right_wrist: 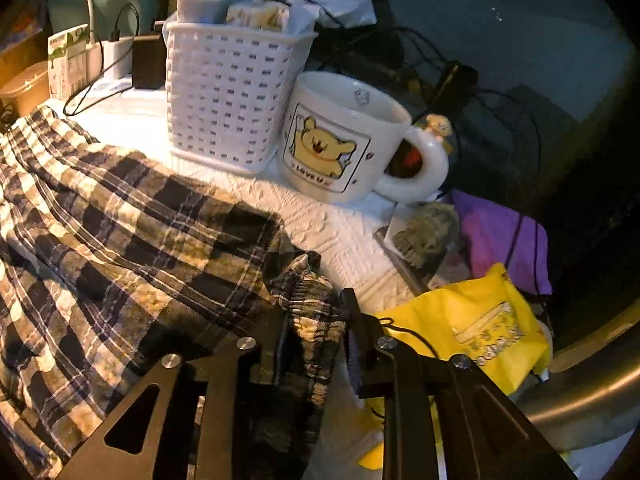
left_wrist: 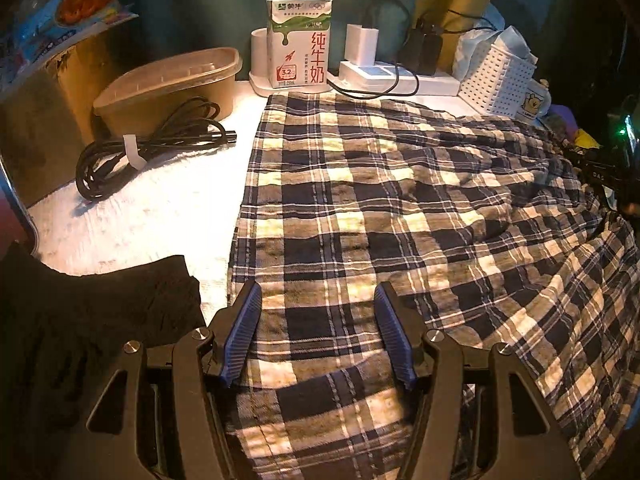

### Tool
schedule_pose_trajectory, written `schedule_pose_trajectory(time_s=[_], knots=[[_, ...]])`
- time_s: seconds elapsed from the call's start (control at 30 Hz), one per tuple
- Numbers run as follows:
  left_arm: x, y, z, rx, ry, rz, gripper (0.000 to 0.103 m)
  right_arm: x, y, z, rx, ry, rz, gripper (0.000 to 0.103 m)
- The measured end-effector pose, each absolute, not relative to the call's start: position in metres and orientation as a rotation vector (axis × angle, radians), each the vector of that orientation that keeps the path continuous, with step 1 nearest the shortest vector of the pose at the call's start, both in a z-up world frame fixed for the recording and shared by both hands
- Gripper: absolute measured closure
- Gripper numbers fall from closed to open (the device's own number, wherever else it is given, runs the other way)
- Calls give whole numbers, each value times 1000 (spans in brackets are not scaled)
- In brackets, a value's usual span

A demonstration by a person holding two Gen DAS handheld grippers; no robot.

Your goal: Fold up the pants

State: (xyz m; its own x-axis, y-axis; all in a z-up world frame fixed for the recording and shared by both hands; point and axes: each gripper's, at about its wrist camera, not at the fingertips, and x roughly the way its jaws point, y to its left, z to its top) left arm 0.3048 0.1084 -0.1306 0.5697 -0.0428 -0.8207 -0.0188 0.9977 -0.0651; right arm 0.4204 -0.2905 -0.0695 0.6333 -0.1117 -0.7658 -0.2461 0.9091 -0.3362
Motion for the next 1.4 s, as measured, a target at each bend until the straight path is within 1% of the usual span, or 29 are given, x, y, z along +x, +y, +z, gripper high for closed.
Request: schedule_pose_trajectory(time_s=[0.07,0.1,0.13,0.2,0.37,0.57,0.6,0.9,1.0,1.2,1.3,1.37,1.4], knots=[[303,110,-126,-75,959,-7,44,416,-290,-61,-419,891,81,69],[302,111,-124,-79,951,-8,44,409,-289,-49,-395,873,80,59],[300,112,-120,-86,940,-12,44,404,-289,-44,-386,861,84,46],[293,113,-114,-98,916,-18,44,383,-290,-25,-368,829,93,38],[264,103,-94,-84,860,-54,44,330,-301,2,-361,791,100,38],[222,87,-83,-72,824,-108,43,271,-311,10,-339,781,92,38],[216,85,-84,-70,822,-116,42,251,-315,9,-327,777,88,38],[145,64,-94,-70,807,-194,40,168,-312,-2,-267,759,72,38],[126,57,-99,-72,817,-230,38,149,-310,-5,-251,758,68,38],[93,48,-103,-46,810,-288,37,103,-300,-9,-200,742,60,38],[78,52,-108,-76,812,-306,37,84,-293,-11,-186,742,73,37],[70,52,-113,-88,817,-315,37,73,-290,-13,-175,745,77,36],[66,49,-114,-94,818,-323,37,72,-290,-13,-173,746,78,33]])
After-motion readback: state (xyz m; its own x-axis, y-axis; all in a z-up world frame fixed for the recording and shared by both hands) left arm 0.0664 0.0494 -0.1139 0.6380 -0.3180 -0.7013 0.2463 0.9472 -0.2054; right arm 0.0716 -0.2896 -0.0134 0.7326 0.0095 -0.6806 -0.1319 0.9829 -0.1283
